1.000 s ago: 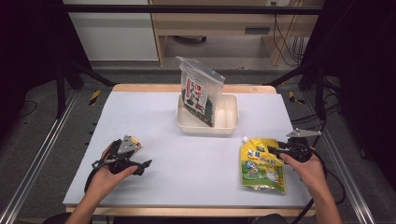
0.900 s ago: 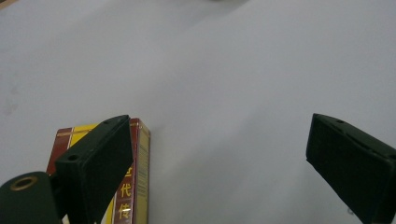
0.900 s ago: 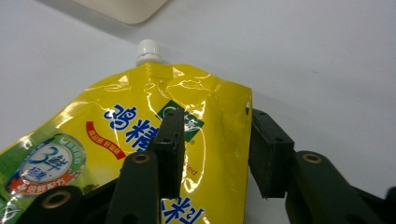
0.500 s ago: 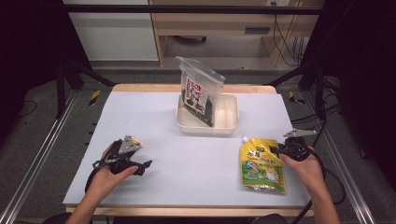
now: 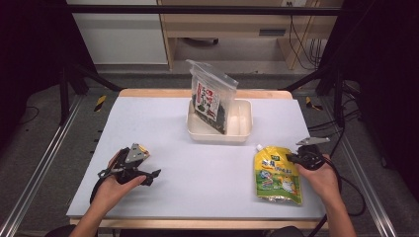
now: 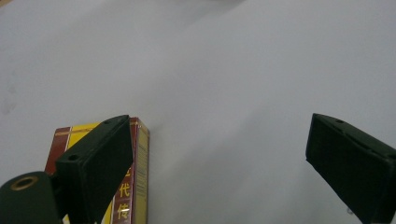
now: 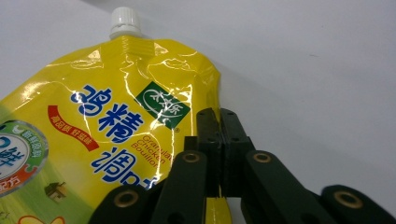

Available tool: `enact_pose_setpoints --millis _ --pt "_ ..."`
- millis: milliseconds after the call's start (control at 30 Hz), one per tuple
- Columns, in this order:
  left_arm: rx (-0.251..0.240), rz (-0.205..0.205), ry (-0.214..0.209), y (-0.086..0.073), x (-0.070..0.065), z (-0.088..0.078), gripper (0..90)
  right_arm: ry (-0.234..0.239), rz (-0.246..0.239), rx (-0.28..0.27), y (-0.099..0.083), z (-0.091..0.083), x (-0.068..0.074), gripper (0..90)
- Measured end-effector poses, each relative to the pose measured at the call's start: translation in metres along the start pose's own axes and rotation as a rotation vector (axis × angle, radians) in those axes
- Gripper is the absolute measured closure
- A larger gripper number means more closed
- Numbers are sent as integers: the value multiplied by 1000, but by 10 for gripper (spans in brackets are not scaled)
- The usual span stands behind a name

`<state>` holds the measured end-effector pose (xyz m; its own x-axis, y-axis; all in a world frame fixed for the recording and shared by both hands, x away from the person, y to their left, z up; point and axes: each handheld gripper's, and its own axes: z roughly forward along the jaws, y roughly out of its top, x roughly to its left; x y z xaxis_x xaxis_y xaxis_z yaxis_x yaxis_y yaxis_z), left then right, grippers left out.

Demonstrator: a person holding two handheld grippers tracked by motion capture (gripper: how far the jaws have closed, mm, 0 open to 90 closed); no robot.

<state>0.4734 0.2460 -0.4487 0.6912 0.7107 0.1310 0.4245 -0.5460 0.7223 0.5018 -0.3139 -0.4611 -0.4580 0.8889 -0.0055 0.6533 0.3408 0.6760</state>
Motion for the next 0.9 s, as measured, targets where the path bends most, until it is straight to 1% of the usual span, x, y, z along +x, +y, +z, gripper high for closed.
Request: enact_pose_setpoints --millis 133,200,233,267,300,333,400,433,467,500,533,600,633,667,767,800,833,867,900 --pt "-4 -2 1 0 0 -1 74 -6 12 -7 2 -3 0 900" --pt "-4 -2 -2 1 0 -1 74 3 22 -30 3 -7 1 900" --pt "-4 -2 -2 1 0 -1 74 3 22 -30 3 -7 1 900" --pt "-3 -2 -3 1 0 -1 74 3 23 -45 4 -10 2 900" --pt "-4 -3 -6 1 -1 -1 74 16 26 -72 9 -17 4 900" --pt "-5 -5 -9 2 -1 -1 74 18 19 -79 11 -20 4 900" --pt "-8 -6 -10 3 -1 -2 74 25 11 -110 18 -28 8 900" --pt "-8 -6 -10 3 -1 -2 75 27 8 -116 22 -33 10 900" --pt "-8 -3 -12 3 -1 -2 75 27 8 -116 22 -33 10 900" --pt "-9 -1 -9 4 -2 -2 76 22 -14 -134 30 -40 14 900" --pt "-10 1 -10 5 -1 -3 76 22 -14 -134 30 -40 14 900" --pt "-13 2 -11 7 -1 -5 77 22 -35 -162 39 -48 19 900" --pt "-14 2 -13 8 0 -6 79 30 -52 -183 49 -56 25 900" --pt "-17 0 -9 10 1 -8 79 30 -68 -191 53 -59 29 900" --pt "-25 -1 -12 13 2 -10 79 41 -105 -215 66 -68 39 900" --pt "-25 -1 -12 13 2 -10 81 41 -105 -215 66 -68 39 900" --pt "-30 -1 -11 15 2 -11 82 53 -120 -231 74 -72 46 900" --pt "-31 -2 -16 17 2 -11 82 53 -120 -231 74 -72 46 900" --pt "-36 0 -21 20 1 -12 83 55 -137 -242 81 -75 52 900"
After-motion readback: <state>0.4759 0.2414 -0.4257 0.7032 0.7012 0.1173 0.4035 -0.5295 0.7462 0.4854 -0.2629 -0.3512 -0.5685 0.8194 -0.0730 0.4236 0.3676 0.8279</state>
